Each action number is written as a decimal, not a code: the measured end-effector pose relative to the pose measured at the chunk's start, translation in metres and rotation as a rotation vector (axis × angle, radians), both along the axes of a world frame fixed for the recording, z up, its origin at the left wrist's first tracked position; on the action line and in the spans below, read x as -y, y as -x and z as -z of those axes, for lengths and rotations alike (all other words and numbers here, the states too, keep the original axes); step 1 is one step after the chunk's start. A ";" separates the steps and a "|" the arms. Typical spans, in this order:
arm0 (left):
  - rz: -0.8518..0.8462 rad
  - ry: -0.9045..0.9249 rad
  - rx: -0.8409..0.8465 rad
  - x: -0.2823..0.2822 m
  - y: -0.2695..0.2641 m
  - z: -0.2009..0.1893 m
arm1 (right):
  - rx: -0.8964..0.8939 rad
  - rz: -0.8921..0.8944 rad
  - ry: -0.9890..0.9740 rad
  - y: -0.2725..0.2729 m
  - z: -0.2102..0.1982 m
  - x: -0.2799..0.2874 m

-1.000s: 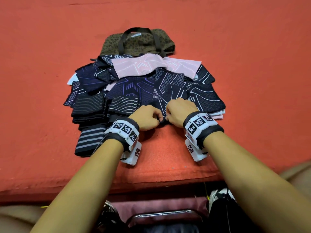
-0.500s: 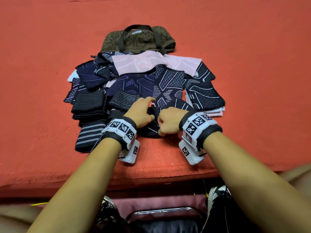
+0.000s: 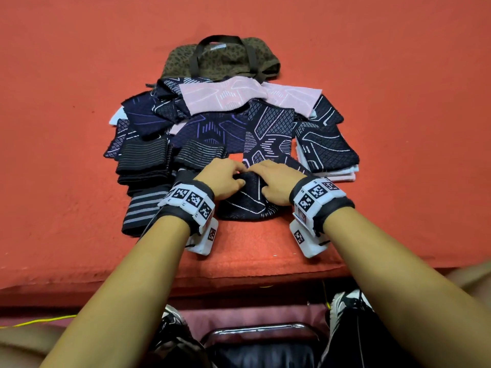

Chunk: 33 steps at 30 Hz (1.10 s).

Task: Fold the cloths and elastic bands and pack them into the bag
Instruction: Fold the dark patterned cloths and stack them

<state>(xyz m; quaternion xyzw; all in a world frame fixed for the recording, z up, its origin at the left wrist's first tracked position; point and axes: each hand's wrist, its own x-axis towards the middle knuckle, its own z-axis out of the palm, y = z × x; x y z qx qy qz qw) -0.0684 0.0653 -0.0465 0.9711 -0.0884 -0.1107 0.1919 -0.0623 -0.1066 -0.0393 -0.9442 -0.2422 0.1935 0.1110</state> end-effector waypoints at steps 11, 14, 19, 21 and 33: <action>-0.022 -0.063 -0.081 -0.004 0.000 -0.003 | 0.074 0.166 0.302 -0.005 -0.038 0.006; -0.045 -0.058 -0.072 -0.004 0.001 -0.006 | 0.048 0.280 0.250 -0.001 -0.035 0.004; -0.049 -0.122 -0.016 -0.003 0.003 -0.005 | 0.106 0.184 0.082 0.007 -0.035 -0.017; -0.050 -0.149 -0.022 -0.004 0.003 -0.005 | 0.002 0.137 0.116 0.014 -0.028 -0.022; -0.092 -0.125 -0.057 -0.014 0.009 -0.015 | -0.067 0.219 0.049 0.016 -0.014 -0.019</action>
